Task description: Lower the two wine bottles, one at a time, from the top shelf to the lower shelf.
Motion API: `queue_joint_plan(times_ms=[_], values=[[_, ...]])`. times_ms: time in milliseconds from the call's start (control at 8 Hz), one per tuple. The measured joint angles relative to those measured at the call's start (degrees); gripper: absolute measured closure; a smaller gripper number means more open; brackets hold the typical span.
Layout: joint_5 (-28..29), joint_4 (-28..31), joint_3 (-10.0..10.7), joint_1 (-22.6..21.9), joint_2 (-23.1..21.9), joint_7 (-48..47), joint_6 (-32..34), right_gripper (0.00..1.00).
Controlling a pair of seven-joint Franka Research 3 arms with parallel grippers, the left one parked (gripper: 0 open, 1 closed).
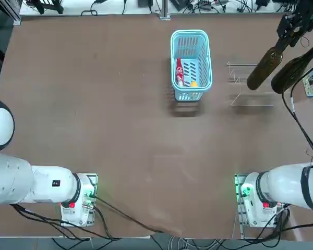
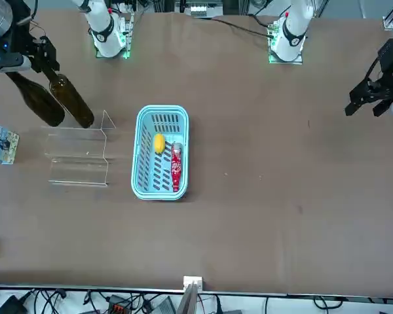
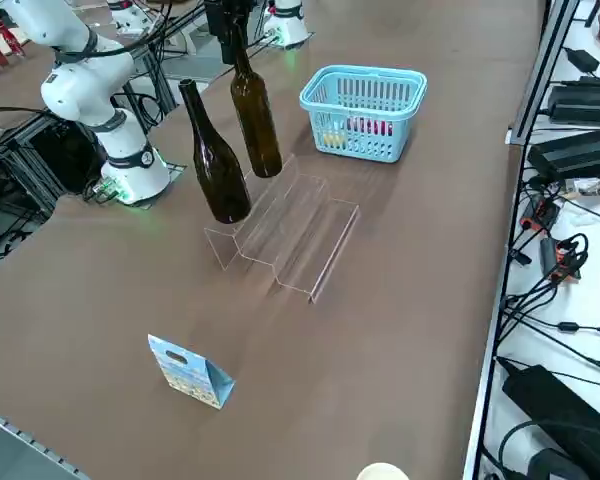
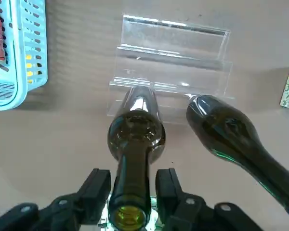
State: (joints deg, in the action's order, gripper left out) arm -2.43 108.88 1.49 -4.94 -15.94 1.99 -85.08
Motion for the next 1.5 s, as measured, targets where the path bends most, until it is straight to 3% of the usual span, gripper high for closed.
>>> queue_joint_plan(times_ms=[125, 875, 1500], values=[[0.0, -0.06, 0.0, 0.0, -0.07, 0.0, -0.02, 0.46], [0.0, -1.77, 0.02, 0.0, -0.42, 0.0, -0.01, 0.48], [0.0, -1.85, 0.04, 0.0, -0.43, 0.0, 0.05, 0.62]])
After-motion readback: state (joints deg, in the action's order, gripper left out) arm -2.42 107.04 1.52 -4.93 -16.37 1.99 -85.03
